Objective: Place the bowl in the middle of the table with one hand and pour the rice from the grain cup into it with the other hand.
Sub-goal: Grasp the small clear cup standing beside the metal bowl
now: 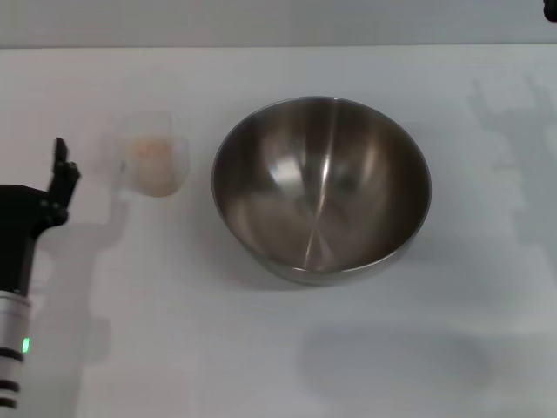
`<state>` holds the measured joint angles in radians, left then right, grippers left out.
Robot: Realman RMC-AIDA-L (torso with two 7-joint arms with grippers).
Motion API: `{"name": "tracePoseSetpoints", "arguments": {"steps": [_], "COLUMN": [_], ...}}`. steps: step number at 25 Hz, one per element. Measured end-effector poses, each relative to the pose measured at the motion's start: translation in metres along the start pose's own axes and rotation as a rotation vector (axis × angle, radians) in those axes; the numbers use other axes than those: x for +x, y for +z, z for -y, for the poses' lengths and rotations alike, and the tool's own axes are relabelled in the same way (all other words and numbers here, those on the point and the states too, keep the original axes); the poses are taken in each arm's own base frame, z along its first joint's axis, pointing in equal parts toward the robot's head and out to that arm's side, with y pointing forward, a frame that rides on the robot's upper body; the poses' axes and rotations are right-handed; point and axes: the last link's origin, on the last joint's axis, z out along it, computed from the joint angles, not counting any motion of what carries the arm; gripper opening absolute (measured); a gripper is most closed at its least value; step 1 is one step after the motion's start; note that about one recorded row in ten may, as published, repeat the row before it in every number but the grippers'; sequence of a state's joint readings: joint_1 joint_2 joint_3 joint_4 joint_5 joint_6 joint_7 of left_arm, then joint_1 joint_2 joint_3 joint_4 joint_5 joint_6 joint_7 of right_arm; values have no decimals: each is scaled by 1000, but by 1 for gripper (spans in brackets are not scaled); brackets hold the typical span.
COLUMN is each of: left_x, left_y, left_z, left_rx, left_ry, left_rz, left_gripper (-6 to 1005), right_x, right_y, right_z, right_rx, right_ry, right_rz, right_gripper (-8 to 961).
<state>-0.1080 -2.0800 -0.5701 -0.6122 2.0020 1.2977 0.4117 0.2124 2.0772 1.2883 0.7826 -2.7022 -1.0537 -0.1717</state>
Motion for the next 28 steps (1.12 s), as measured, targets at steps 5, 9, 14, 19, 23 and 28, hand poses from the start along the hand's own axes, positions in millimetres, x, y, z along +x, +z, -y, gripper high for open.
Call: {"name": "tracePoseSetpoints", "arguments": {"steps": [5,9,14,19,23,28], "left_x": [-8,-13,-18,-19,-22,-22], "left_y": [8,13,20,26,31,39], "left_z": [-15,-20,-25,-28,-28,-27], "left_rx": [6,0,-16,-33,-49,-58], "left_ry": [20,4,-9,-4,3,17], "left_rz": [105,155,200,212,224,228], "left_gripper": [844,841,840,814,793,766], "right_x": [6,9,11,10,9,9], "right_y": [-5,-8,-8,-10,-13,-15], "right_z": [16,20,25,27,29,30], "right_rx": [49,63,78,83,87,91], "right_ry": [-14,-7,5,10,6,6], "right_rz": [-25,-35,-39,-33,-26,-27], "right_gripper": [810,810,810,810,810,810]}}
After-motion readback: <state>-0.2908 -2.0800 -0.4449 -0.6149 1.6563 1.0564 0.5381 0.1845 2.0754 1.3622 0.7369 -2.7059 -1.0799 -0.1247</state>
